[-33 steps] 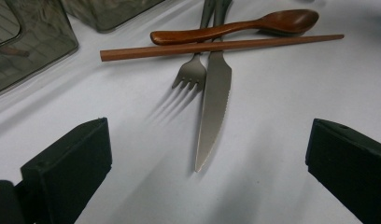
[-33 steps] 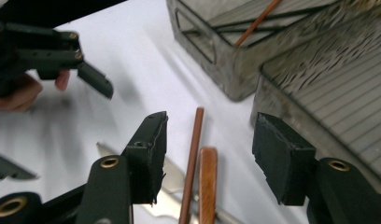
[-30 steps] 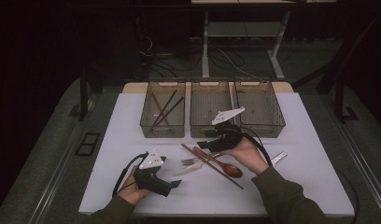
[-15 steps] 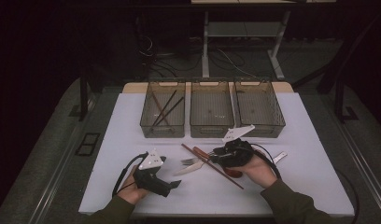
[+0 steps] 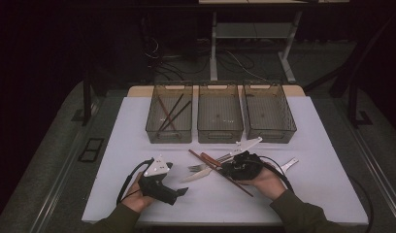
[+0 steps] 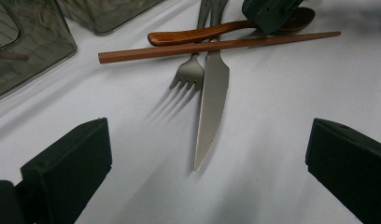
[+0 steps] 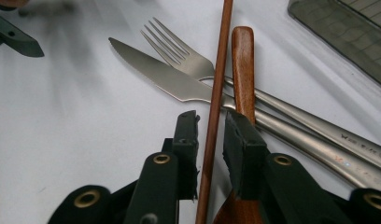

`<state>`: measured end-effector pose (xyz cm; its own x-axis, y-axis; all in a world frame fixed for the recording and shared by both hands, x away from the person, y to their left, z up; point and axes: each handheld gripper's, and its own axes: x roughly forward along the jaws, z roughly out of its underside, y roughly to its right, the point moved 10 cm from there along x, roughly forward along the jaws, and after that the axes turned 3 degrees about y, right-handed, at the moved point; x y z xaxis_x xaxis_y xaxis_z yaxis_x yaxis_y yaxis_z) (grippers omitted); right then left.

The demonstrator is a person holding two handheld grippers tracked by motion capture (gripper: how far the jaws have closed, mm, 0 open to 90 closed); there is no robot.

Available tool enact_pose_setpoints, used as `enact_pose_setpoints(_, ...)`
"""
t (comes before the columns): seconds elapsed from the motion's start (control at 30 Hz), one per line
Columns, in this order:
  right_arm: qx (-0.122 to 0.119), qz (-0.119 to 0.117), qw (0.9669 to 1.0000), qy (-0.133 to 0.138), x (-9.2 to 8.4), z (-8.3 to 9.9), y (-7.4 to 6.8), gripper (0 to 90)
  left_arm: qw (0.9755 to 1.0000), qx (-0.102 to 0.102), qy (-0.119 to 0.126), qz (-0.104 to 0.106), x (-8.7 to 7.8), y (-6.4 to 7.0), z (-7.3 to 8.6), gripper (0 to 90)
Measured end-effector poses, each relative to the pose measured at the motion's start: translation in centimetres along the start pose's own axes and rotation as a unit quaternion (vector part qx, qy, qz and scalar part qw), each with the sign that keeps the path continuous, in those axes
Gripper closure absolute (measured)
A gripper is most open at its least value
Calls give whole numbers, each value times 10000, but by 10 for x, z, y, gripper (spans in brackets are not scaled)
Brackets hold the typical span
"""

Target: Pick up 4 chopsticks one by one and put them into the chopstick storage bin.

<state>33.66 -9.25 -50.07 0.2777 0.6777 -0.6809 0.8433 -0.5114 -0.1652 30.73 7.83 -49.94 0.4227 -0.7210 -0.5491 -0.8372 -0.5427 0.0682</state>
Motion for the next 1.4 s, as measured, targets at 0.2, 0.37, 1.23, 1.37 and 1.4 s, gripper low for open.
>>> enact_pose_setpoints(0.2,-49,47,10000,-73,6,3,1,765,10000,8,3,2,0,0,0,0)
enact_pose_setpoints(0.37,-95,62,9999,-123,9,5,0,772,10000,9,2,15,0,1,0,0)
enact_pose_setpoints(1.23,-81,314,9992,-250,17,10,-1,839,10000,44,14,64,0,2,-1,0)
enact_pose_setpoints(1.37,-31,220,9996,-178,16,7,-3,841,10000,48,19,72,0,3,-1,0)
enact_pose_setpoints(1.4,-29,206,9997,-161,15,7,-3,841,10000,51,21,73,0,3,-1,0)
